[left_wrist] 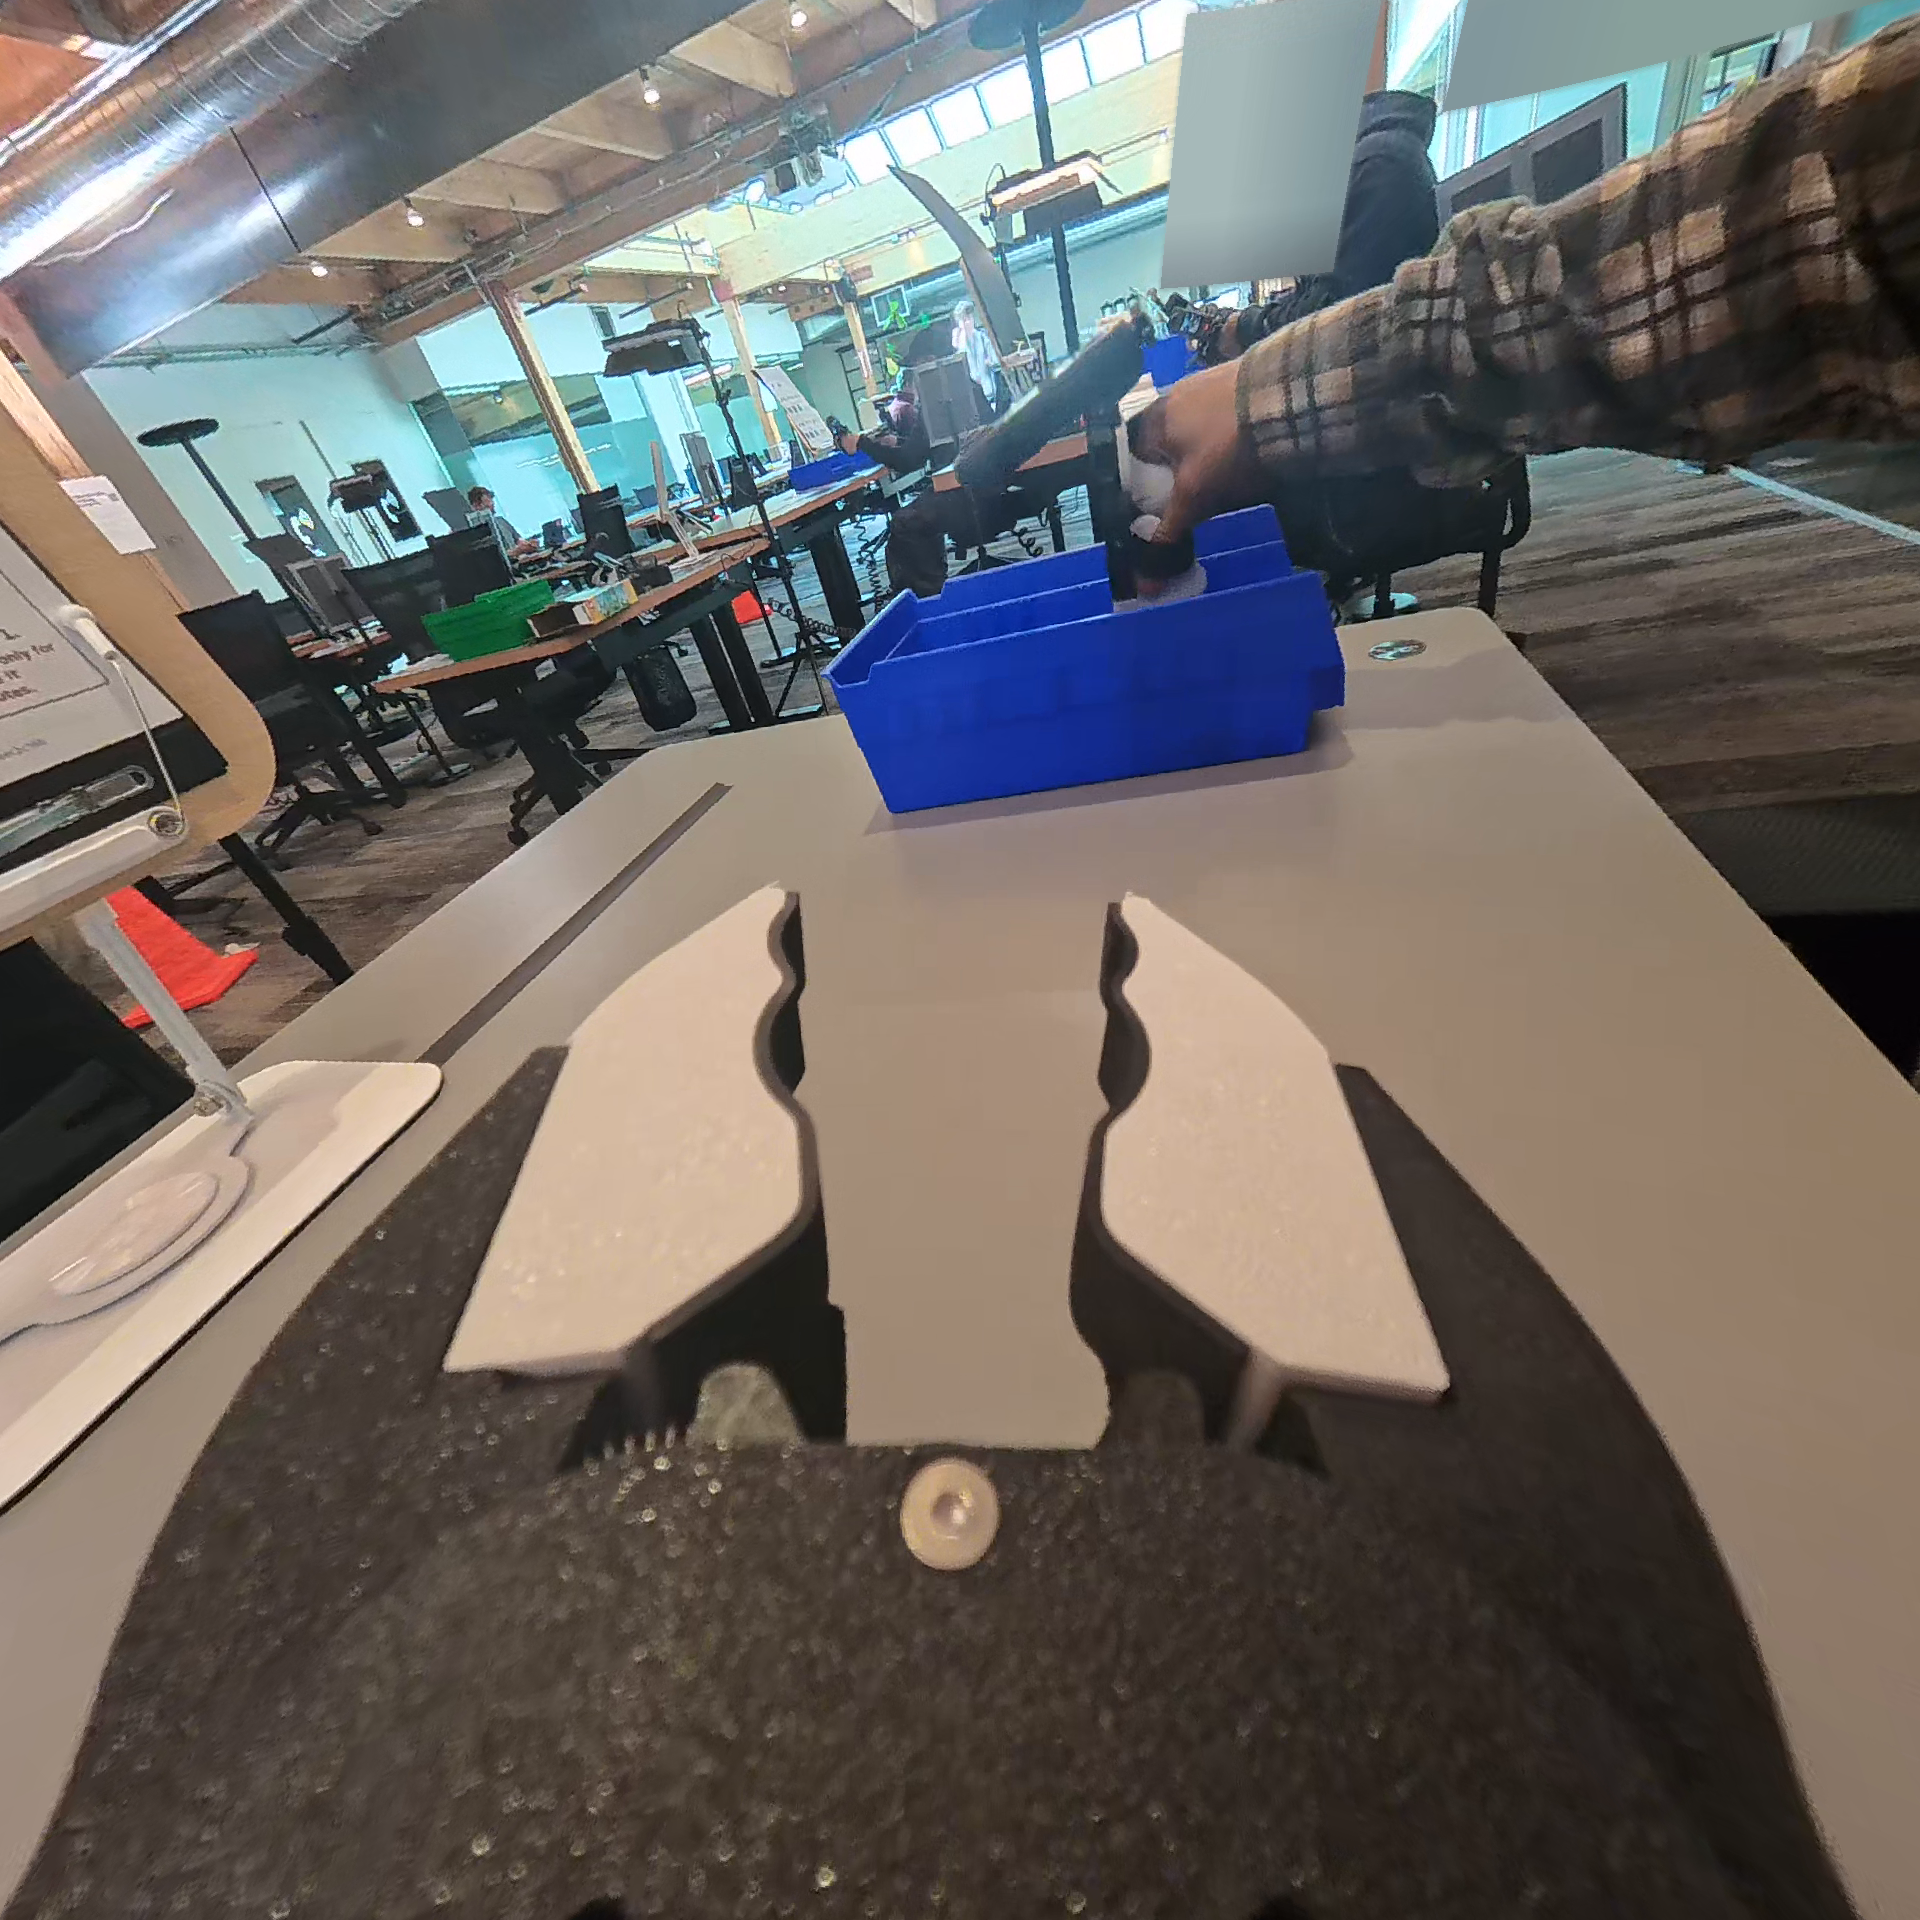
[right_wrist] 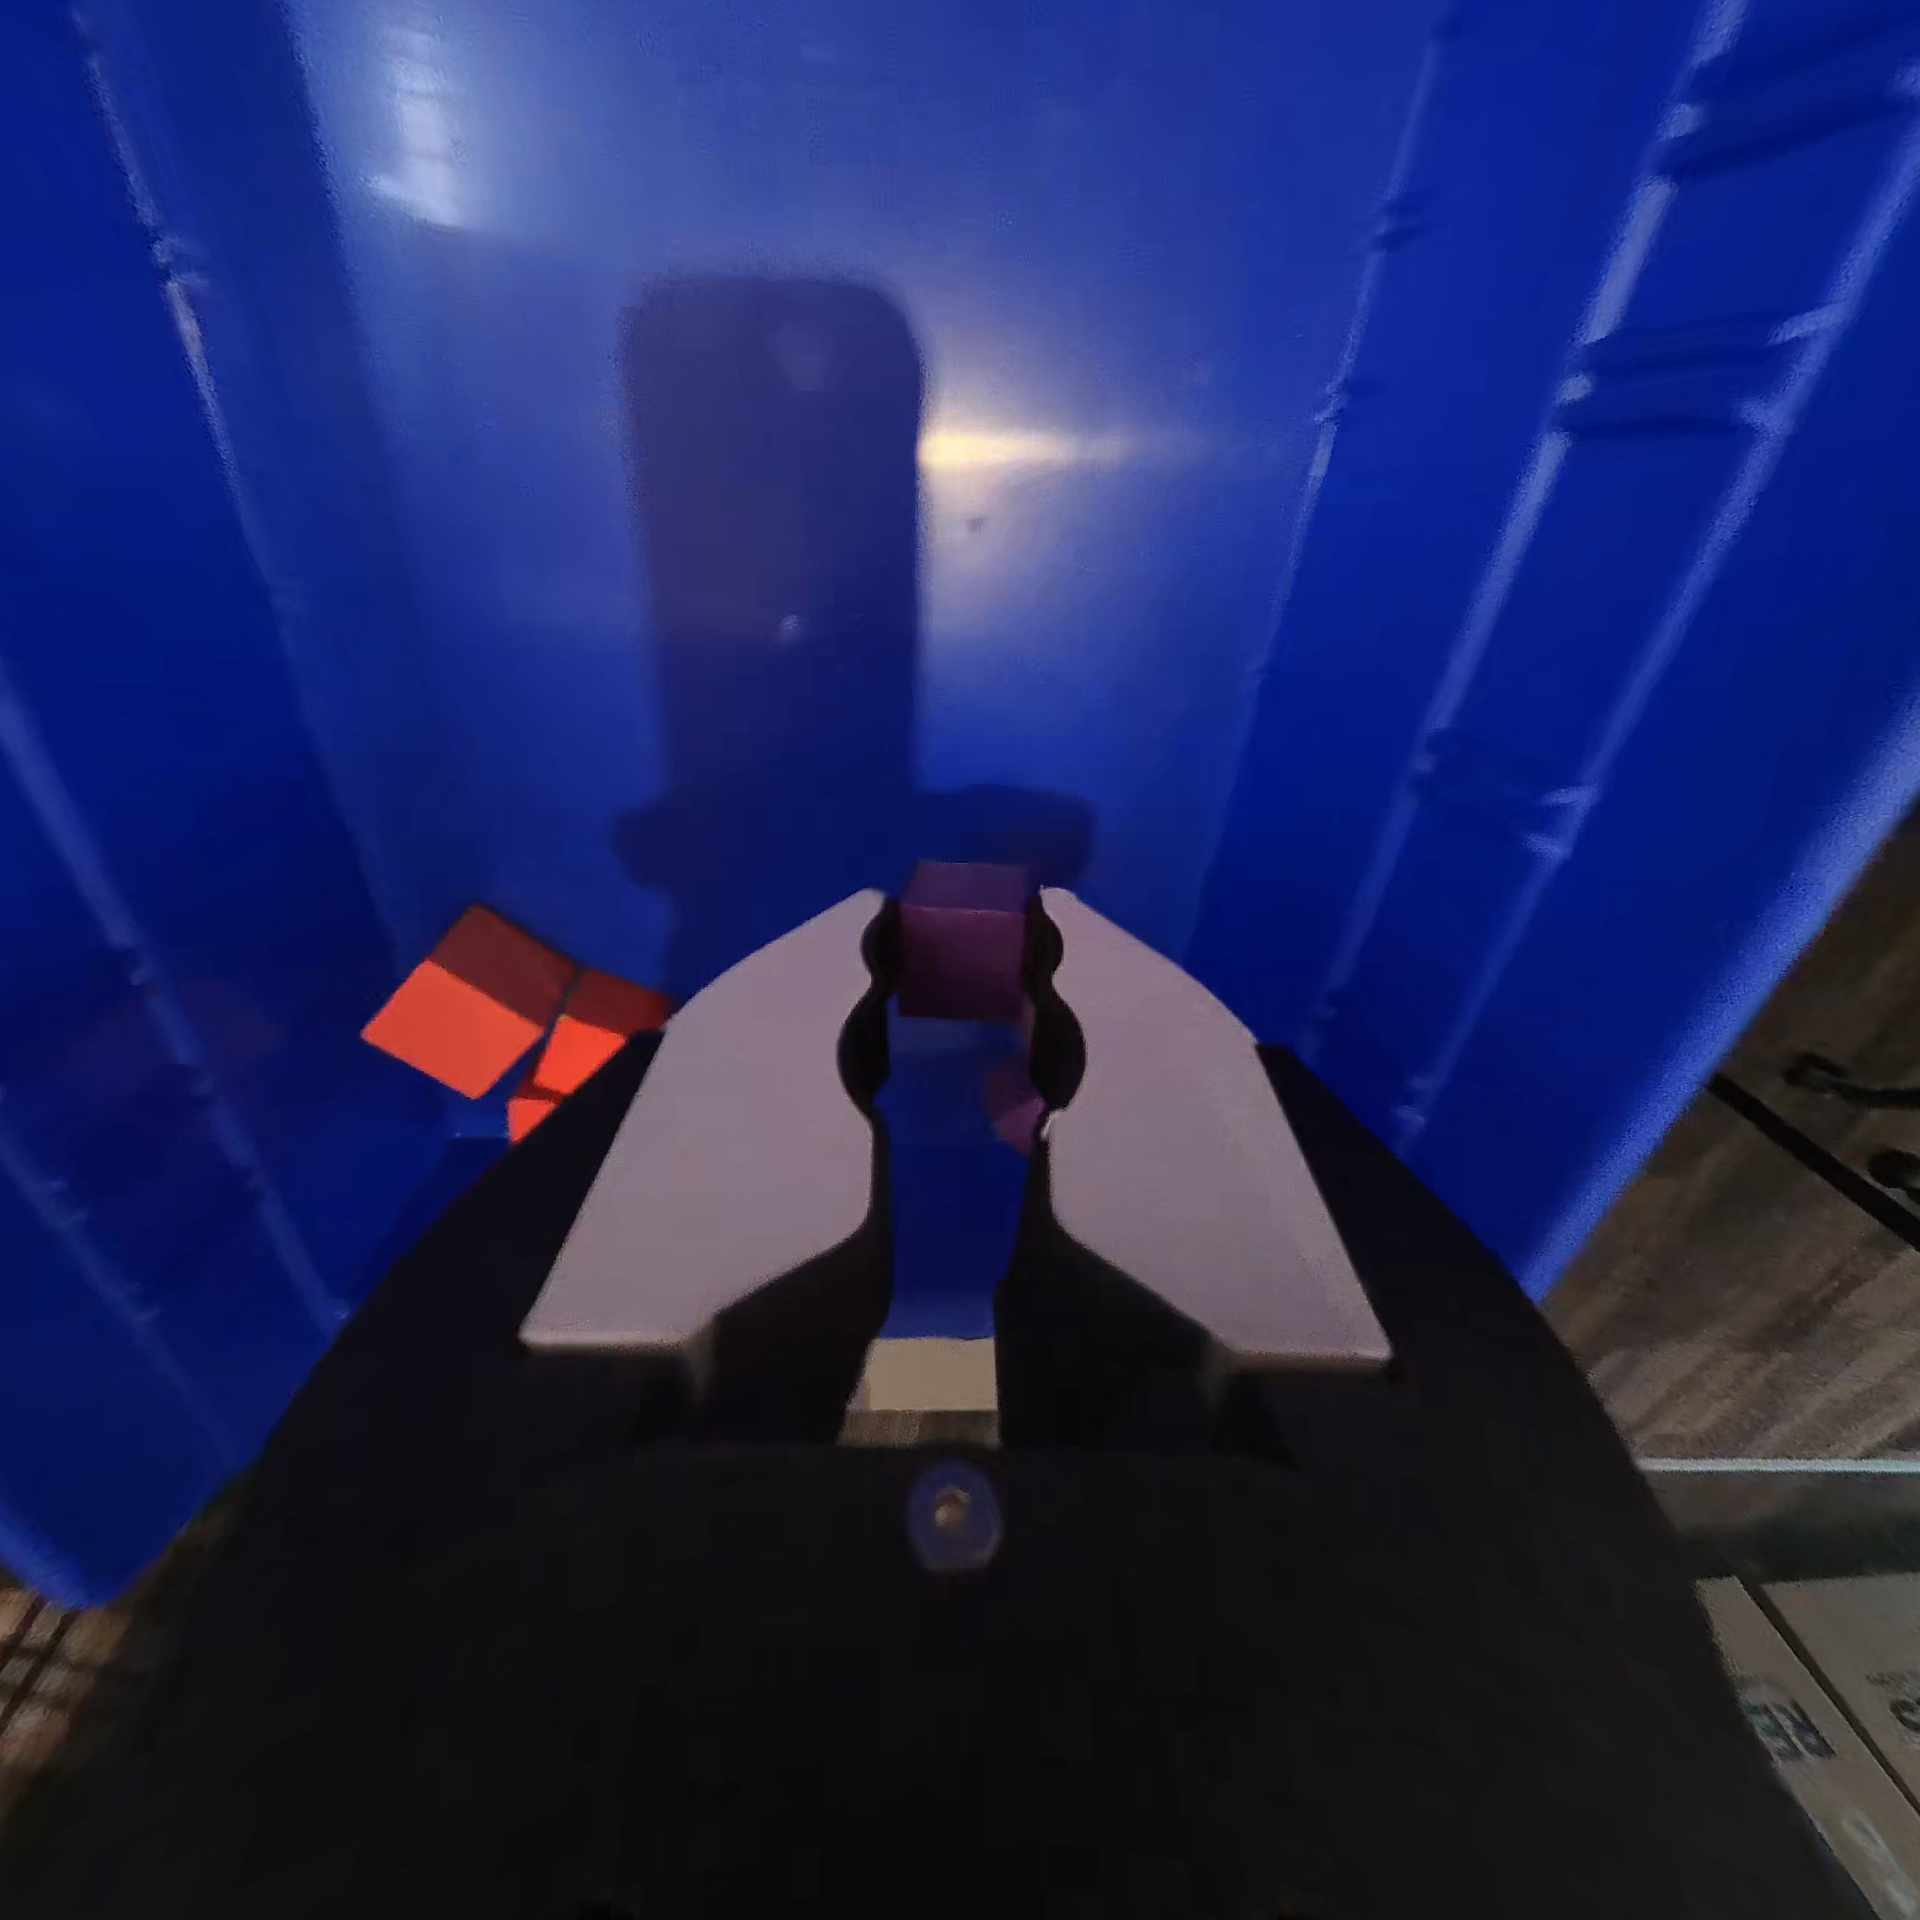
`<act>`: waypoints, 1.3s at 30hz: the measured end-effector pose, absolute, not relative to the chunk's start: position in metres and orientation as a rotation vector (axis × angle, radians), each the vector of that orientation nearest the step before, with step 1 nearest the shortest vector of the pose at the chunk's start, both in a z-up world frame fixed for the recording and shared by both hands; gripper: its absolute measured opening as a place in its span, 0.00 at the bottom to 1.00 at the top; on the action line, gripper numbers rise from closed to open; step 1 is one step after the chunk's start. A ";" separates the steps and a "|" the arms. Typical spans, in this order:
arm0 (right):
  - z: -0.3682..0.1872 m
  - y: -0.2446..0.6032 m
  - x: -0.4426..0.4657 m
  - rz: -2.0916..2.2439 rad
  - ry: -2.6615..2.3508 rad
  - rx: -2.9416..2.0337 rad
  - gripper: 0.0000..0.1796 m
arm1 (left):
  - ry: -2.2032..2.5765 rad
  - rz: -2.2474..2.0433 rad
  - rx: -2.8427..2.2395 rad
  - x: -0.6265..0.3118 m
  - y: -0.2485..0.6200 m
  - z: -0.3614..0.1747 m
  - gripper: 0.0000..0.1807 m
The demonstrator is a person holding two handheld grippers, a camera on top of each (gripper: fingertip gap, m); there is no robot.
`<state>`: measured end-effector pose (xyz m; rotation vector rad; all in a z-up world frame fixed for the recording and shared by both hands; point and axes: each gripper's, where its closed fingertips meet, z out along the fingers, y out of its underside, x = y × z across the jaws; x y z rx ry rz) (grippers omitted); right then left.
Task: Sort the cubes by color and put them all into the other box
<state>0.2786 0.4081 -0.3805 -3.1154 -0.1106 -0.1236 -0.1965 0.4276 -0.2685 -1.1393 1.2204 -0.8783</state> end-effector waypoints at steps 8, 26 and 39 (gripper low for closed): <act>-0.390 0.356 0.269 -0.129 -0.094 -3.250 0.13 | 1.240 -0.880 -1.145 -0.197 0.425 -0.269 0.30; -0.279 0.389 0.232 -0.106 -0.119 -2.884 0.24 | 1.277 -0.841 -1.140 -0.192 0.421 -0.275 0.28; -0.189 0.491 -0.004 0.522 -0.451 -1.821 0.45 | 1.279 -0.791 -1.160 -0.194 0.427 -0.279 0.30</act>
